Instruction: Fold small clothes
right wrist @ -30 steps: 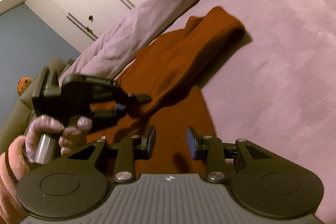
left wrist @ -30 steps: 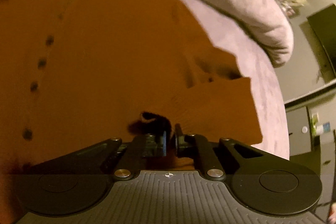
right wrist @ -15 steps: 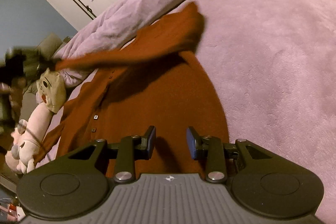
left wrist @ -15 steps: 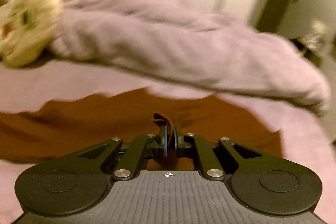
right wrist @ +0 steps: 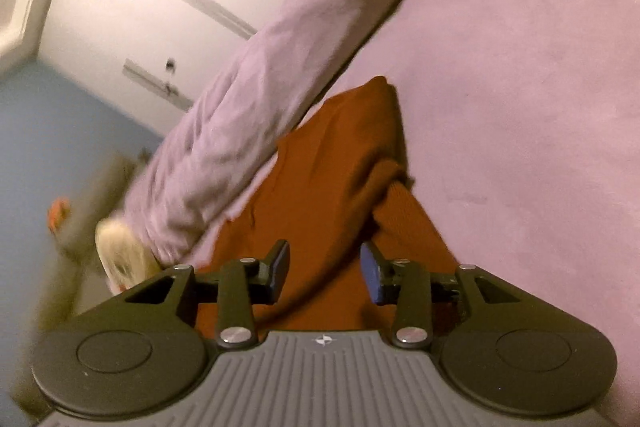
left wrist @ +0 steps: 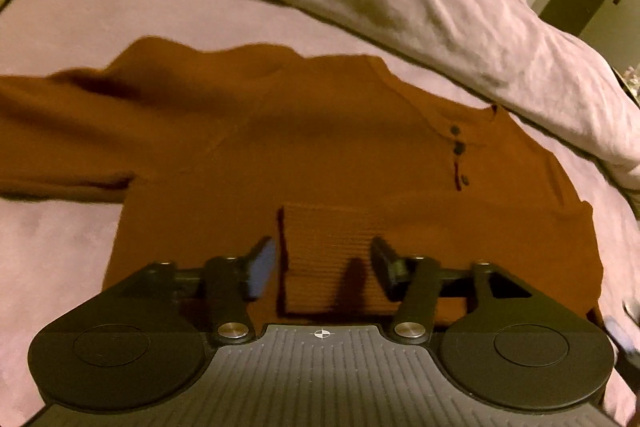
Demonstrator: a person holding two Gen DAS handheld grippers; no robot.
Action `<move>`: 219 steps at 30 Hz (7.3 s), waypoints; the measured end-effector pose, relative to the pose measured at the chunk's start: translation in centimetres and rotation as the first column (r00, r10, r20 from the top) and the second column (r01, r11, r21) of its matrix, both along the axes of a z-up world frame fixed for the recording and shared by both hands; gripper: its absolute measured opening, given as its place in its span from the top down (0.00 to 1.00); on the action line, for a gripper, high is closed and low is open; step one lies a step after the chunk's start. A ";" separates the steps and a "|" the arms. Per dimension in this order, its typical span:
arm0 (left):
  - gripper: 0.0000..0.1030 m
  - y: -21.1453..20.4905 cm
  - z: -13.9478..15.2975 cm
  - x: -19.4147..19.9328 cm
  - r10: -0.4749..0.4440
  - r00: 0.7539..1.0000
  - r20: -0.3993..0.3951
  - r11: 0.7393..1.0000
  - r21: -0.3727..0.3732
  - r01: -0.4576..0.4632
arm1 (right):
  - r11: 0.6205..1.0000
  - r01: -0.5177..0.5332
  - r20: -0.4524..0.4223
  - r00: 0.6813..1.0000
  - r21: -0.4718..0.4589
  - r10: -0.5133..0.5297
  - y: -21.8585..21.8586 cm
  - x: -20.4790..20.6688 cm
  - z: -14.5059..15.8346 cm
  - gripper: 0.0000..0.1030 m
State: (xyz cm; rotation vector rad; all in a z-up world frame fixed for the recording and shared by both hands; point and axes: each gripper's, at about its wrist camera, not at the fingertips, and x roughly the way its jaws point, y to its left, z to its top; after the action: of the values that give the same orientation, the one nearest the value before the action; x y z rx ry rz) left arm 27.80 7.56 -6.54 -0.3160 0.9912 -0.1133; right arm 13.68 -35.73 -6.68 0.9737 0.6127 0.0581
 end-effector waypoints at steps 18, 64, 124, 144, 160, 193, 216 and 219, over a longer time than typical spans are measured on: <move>0.94 -1.4 0.0 1.9 -0.086 0.996 0.005 0.994 -0.060 0.087 | 0.988 0.115 -0.053 0.992 0.103 -0.110 0.0 4.4 -3.0 0.61; 0.94 1.8 1.9 4.9 -0.030 0.985 0.172 0.997 0.073 0.018 | 0.980 0.092 -0.076 0.991 -0.176 -0.107 1.9 6.3 -2.5 0.91; 0.93 13.4 9.4 -2.5 0.189 0.890 0.416 0.970 -0.220 -0.103 | 0.882 -0.072 -0.122 0.992 -0.466 0.017 12.3 -2.7 1.6 0.26; 0.17 6.3 -0.5 -11.6 0.132 0.981 0.140 0.982 0.118 -0.149 | 0.905 -0.338 -0.053 0.940 -0.258 0.336 18.2 3.9 3.5 0.55; 0.16 8.2 -1.4 -11.2 0.153 0.979 0.131 0.969 0.176 -0.175 | 0.894 -0.425 -0.189 0.898 -0.141 0.397 23.2 13.6 0.1 0.95; 0.16 5.8 -0.8 -10.2 0.141 0.987 0.074 0.958 0.243 -0.155 | 0.590 -0.206 -0.192 0.978 -0.780 0.088 9.3 12.7 3.4 0.96; 0.12 0.5 -0.1 -6.9 0.057 0.995 0.079 0.949 0.304 -0.079 | 0.899 -0.206 -0.163 0.975 -0.387 0.154 7.8 10.8 1.2 0.83; 0.12 0.5 -0.4 -6.8 0.058 0.995 0.076 0.947 0.312 -0.079 | 0.926 -0.177 -0.151 0.980 -0.334 0.133 7.0 10.9 1.0 0.82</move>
State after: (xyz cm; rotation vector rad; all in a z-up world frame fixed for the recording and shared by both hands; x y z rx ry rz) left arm 21.03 8.02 -6.92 -0.0530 0.9149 0.0978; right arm 24.55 -28.70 -5.64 0.5879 0.7870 0.0277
